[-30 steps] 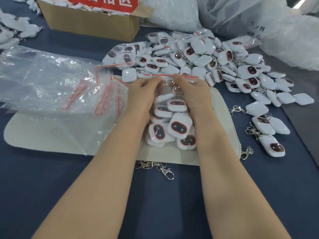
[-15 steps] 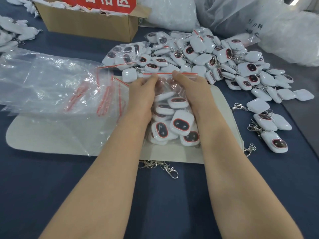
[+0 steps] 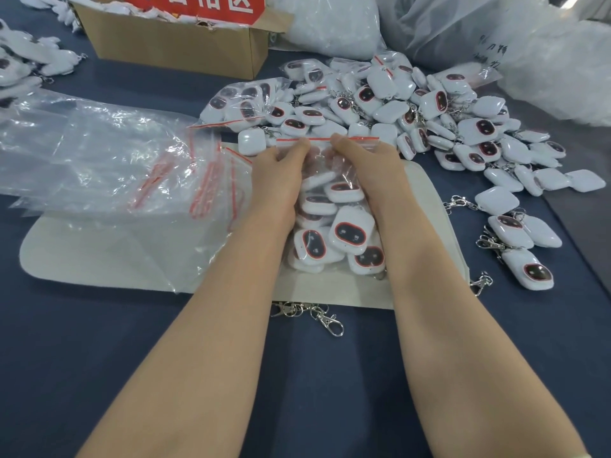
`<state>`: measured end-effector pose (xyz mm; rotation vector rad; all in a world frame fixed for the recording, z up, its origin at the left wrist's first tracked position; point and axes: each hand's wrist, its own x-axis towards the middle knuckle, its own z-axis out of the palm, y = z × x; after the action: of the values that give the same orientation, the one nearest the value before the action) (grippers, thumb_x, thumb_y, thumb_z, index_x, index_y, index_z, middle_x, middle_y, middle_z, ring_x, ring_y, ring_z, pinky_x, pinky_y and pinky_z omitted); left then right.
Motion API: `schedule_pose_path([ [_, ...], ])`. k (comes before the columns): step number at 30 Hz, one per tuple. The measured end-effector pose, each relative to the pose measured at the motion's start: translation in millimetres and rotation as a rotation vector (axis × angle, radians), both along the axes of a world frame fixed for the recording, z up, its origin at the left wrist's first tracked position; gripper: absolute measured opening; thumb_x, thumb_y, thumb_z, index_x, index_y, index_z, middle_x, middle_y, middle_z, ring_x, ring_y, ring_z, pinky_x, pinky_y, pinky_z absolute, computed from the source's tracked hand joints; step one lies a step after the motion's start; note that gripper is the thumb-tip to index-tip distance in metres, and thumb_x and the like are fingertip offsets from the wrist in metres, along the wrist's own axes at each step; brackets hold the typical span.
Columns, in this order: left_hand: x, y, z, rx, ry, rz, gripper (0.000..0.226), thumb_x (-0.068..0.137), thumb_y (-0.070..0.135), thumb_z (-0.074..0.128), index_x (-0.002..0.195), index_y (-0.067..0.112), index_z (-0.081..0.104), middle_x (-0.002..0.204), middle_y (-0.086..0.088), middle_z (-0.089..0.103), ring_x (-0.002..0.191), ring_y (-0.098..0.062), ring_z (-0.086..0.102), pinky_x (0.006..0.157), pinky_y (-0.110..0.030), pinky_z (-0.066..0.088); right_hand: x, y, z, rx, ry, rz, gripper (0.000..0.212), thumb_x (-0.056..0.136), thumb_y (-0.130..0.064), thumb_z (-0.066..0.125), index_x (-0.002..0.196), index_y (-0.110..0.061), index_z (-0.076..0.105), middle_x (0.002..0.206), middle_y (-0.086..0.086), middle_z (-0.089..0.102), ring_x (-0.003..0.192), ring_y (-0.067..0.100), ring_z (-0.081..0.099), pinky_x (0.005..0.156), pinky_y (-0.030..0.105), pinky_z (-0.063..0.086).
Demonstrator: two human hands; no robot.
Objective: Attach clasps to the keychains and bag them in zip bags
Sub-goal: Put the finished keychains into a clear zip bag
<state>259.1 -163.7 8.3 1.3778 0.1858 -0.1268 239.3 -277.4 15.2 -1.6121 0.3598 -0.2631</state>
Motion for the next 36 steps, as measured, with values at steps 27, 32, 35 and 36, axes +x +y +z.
schedule_pose_path([
  [27,1.7,-0.5,0.4,-0.017,0.012,0.032,0.011,0.083,0.014,0.063,0.088,0.004,0.066,0.083,-0.013,0.070,0.073,-0.027,0.066,0.073,-0.040,0.056,3.7,-0.1,-2.3,0.015,0.010,-0.018,0.019,0.087,-0.019,0.066,0.077,-0.004,0.073,0.068,0.007,0.070,0.065,0.020,0.064,0.069,0.031,0.055],
  [32,1.1,-0.6,0.6,-0.034,0.012,0.050,0.005,0.085,0.009,0.061,0.082,0.007,0.065,0.090,-0.018,0.070,0.086,-0.034,0.068,0.081,-0.047,0.056,2.4,-1.9,-1.6,0.011,0.031,-0.011,0.022,0.084,-0.025,0.070,0.083,-0.004,0.075,0.079,0.012,0.074,0.074,0.028,0.071,0.080,0.041,0.057],
  [35,1.6,-1.2,0.7,-0.056,0.013,0.055,0.008,0.085,0.005,0.060,0.079,0.008,0.064,0.085,-0.015,0.070,0.083,-0.031,0.068,0.082,-0.047,0.056,3.6,-5.8,-0.6,0.012,0.096,-0.029,0.021,0.082,-0.034,0.072,0.074,-0.014,0.075,0.082,0.010,0.075,0.075,0.026,0.072,0.078,0.037,0.059],
  [36,1.5,-1.4,0.4,-0.063,0.014,0.052,0.009,0.086,0.005,0.060,0.079,0.008,0.064,0.083,-0.014,0.069,0.081,-0.029,0.067,0.082,-0.047,0.056,4.2,-6.6,-0.7,0.036,0.101,-0.035,0.022,0.082,-0.033,0.072,0.070,-0.015,0.074,0.080,0.009,0.075,0.074,0.026,0.070,0.080,0.039,0.058],
])
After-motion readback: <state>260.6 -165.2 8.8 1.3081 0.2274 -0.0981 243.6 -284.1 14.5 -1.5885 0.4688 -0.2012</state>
